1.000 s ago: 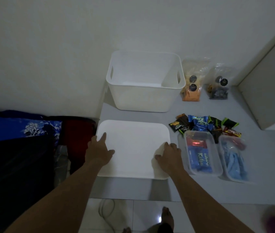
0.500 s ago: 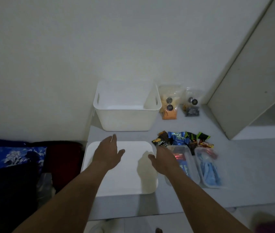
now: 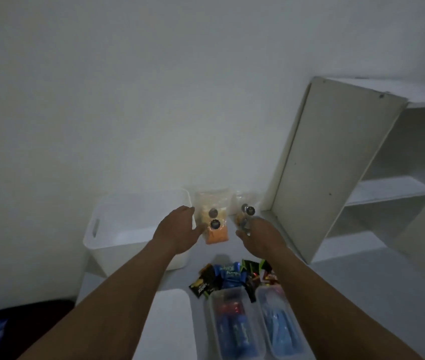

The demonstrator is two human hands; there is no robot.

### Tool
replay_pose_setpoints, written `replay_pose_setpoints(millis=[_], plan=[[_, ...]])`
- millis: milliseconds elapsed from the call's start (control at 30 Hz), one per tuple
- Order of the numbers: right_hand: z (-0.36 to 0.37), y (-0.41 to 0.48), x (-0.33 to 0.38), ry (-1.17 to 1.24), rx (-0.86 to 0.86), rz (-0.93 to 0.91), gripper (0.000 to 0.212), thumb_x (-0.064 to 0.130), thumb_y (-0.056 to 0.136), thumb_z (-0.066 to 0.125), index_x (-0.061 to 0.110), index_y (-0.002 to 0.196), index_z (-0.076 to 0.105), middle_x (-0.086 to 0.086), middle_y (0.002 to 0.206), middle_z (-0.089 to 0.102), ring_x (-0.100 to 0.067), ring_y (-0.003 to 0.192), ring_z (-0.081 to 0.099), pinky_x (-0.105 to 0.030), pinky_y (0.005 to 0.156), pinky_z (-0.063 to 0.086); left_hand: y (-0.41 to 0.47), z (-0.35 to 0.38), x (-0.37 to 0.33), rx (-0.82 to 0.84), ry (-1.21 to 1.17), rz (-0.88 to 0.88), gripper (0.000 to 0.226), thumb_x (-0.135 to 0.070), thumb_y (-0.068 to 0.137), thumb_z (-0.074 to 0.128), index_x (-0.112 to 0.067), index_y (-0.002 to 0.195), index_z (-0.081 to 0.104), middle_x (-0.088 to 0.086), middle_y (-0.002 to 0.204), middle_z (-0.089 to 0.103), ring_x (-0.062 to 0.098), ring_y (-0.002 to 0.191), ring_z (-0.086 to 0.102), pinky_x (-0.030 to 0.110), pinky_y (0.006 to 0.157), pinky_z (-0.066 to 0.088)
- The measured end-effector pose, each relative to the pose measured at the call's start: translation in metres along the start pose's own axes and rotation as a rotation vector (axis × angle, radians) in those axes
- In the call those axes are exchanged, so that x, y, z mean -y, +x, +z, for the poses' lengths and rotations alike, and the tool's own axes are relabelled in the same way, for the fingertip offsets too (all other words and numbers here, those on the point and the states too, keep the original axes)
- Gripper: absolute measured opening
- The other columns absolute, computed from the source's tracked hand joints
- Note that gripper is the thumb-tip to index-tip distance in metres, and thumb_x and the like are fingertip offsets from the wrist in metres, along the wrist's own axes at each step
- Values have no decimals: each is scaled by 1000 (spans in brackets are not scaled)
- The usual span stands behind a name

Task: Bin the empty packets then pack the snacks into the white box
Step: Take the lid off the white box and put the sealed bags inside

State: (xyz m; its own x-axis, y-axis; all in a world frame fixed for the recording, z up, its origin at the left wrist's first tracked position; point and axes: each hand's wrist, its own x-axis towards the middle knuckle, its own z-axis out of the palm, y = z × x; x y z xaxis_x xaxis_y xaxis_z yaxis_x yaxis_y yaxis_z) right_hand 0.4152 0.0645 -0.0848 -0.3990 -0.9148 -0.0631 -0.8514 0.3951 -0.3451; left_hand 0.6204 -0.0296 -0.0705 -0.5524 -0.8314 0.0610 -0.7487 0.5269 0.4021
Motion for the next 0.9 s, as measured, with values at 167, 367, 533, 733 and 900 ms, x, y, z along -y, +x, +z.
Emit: replay_pose_setpoints(millis=[167, 367, 533, 733, 900], plan=[[-19, 71, -44, -21, 12, -65, 27, 28, 97, 50, 7, 109, 64, -12, 114, 64, -30, 103, 60, -31, 74, 45, 71, 38, -41, -35, -98, -22, 66, -49, 96, 50, -12, 149, 38, 6, 151, 42, 22, 139, 38, 30, 110, 30], [0, 163, -103, 40, 66, -40, 36, 39, 92, 55, 7, 108, 60, -15, 111, 61, -33, 101, 61, -32, 74, 43, 140, 106, -56, -27, -150, -176, 66, -48, 93, 56, -9, 145, 43, 11, 146, 47, 27, 134, 43, 35, 109, 35], [27, 222, -136, 38, 69, -31, 41, 35, 93, 55, 4, 119, 54, -16, 123, 56, -35, 115, 55, -37, 87, 46, 179, 153, -46, -102, -114, -292, 49, -39, 91, 61, -7, 127, 58, 13, 128, 58, 31, 120, 52, 39, 97, 44], [63, 268, -155, 183, -12, 67, 50, 31, 92, 60, 1, 130, 48, -19, 129, 55, -37, 120, 53, -40, 94, 46, 204, 198, -23, -194, -27, -486, 54, -32, 84, 67, -8, 130, 50, 15, 130, 48, 35, 118, 47, 45, 90, 47], [84, 285, -157, 369, -88, 207, 70, 27, 90, 65, 9, 146, 29, -18, 133, 55, -37, 120, 56, -42, 91, 48, 212, 218, -12, -265, -122, -674, 56, -31, 80, 72, -12, 124, 44, 16, 126, 47, 37, 112, 49, 46, 86, 49]])
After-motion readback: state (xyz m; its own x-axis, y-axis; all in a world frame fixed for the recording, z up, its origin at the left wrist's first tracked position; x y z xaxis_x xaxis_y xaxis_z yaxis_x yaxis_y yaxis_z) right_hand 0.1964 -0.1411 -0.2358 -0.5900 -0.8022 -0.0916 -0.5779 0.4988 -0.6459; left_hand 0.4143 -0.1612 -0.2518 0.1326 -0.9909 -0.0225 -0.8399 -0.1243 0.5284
